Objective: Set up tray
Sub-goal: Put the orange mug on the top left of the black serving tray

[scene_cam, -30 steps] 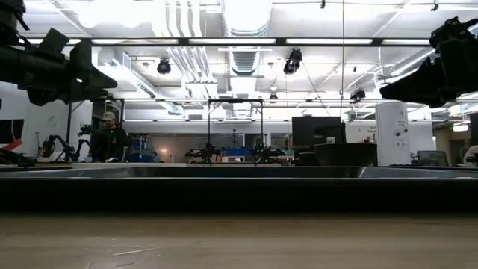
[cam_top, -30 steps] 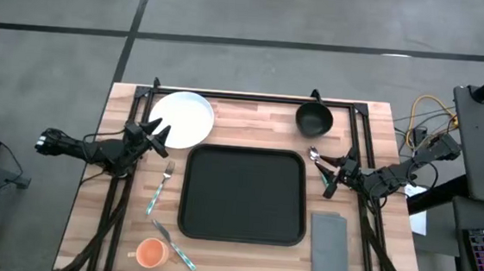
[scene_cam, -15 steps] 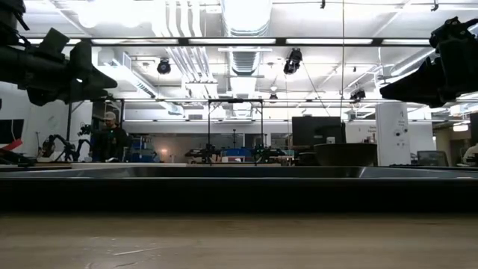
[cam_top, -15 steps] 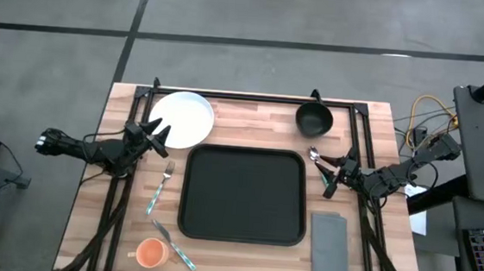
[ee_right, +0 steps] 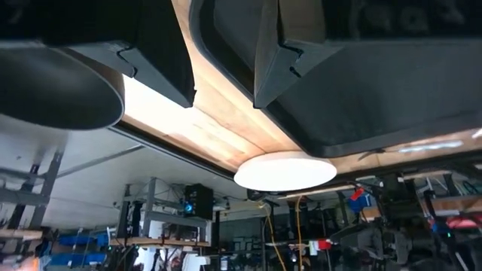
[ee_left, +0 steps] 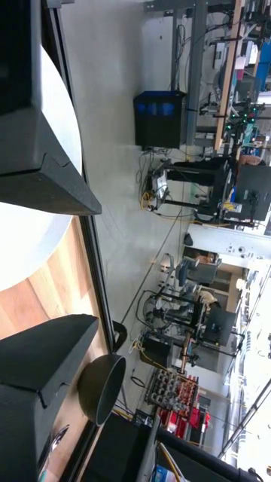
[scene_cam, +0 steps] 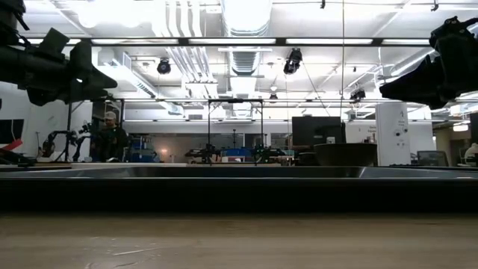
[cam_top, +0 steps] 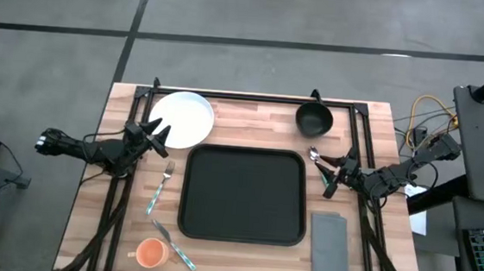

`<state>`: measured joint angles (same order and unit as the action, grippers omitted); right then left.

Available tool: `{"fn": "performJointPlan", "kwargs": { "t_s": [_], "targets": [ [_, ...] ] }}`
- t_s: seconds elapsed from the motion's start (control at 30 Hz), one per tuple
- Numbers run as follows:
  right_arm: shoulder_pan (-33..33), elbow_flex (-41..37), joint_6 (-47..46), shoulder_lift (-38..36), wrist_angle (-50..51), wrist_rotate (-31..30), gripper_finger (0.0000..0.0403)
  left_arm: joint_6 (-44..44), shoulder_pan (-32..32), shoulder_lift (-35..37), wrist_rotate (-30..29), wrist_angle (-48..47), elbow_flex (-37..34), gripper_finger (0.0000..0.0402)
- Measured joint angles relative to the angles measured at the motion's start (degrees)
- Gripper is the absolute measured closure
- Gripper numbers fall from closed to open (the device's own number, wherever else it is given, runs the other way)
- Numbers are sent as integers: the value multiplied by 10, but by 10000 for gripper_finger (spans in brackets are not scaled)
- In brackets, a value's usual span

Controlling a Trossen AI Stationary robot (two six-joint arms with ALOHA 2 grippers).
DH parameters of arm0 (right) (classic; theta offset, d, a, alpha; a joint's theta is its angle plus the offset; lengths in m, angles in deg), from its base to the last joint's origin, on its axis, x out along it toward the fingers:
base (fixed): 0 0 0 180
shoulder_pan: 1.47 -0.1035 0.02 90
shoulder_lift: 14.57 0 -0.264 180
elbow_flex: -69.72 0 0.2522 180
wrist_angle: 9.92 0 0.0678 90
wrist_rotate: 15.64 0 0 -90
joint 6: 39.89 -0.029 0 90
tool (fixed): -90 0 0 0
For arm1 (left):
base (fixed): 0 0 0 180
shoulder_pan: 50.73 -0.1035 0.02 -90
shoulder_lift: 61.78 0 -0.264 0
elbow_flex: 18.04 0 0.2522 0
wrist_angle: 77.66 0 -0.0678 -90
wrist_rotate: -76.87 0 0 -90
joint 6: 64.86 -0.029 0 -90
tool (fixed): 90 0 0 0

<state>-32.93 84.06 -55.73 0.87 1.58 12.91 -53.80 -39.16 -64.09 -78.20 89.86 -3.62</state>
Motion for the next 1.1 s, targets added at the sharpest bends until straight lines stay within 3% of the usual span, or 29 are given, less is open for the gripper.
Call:
{"fn": "performJointPlan", "kwargs": {
  "t_s": [0.2,0.33,0.5,0.67,0.93,1.1],
  "targets": [
    [0,0,-3,0,0,0,275,24,0,0,27,-5,7,194],
    [0,0,-8,0,3,4,275,-61,0,-13,186,-9,44,194],
    [0,0,-10,0,3,4,275,-6,0,-91,266,-137,159,194],
    [0,0,-8,0,3,4,275,81,0,-274,392,-321,338,194],
    [0,0,-9,0,7,7,275,80,17,-644,609,-630,641,194],
    [0,0,-10,0,6,14,275,13,91,-832,640,-740,807,194]
  ]
}}
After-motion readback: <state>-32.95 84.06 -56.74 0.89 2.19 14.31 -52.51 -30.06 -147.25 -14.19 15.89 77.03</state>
